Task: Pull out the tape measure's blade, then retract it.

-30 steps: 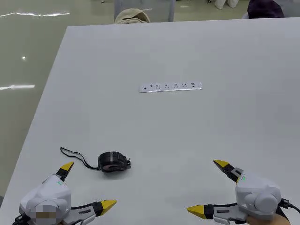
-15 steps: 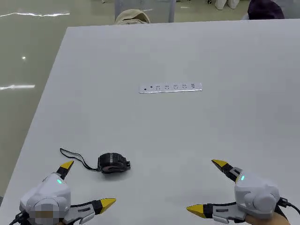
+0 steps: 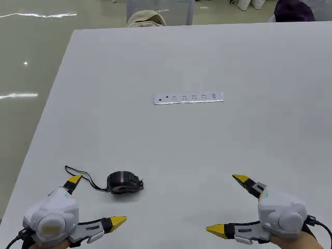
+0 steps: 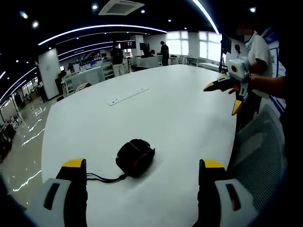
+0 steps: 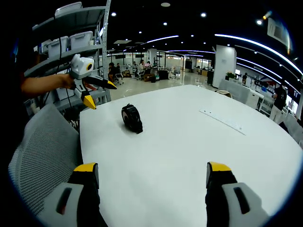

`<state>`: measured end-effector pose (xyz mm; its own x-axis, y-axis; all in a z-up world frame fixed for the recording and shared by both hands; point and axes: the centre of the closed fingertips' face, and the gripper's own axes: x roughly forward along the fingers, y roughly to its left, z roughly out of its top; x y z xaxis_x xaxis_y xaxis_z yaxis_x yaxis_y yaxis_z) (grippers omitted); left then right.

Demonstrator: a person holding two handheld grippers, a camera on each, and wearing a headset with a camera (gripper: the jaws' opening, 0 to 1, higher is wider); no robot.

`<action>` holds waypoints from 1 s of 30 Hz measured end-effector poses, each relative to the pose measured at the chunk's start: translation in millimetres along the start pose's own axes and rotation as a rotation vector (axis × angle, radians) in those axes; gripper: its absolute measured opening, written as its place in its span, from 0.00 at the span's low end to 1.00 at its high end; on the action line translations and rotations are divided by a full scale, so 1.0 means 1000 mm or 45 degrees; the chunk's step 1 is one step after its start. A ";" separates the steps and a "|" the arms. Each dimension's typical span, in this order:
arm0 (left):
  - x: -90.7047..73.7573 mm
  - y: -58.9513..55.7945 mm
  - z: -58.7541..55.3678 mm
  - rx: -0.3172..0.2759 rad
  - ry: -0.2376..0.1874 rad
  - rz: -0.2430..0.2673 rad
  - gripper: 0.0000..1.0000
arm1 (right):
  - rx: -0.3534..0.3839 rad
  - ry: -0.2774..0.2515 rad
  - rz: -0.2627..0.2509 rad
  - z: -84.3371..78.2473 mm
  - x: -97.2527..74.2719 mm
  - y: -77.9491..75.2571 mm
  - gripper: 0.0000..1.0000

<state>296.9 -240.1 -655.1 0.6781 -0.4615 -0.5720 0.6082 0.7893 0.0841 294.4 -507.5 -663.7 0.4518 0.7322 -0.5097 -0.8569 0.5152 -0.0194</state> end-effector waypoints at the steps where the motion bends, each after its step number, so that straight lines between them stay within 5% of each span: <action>1: 0.001 0.001 -0.001 0.002 0.004 -0.002 0.98 | -0.002 0.001 0.002 0.000 0.001 -0.001 0.96; 8: 0.010 0.000 -0.004 0.058 0.050 -0.049 0.98 | -0.071 0.035 0.067 0.000 0.010 0.000 0.91; 22: 0.030 0.008 -0.001 0.086 0.034 -0.115 0.96 | -0.106 0.031 0.150 0.004 0.038 -0.005 0.91; 30: 0.043 0.011 -0.012 0.144 0.093 -0.163 0.88 | -0.147 0.002 0.207 0.007 0.055 -0.007 0.86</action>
<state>327.7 -246.4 -688.6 0.5631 -0.5215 -0.6410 0.7329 0.6735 0.0959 327.0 -467.4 -685.2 0.3049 0.8009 -0.5154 -0.9413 0.3358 -0.0350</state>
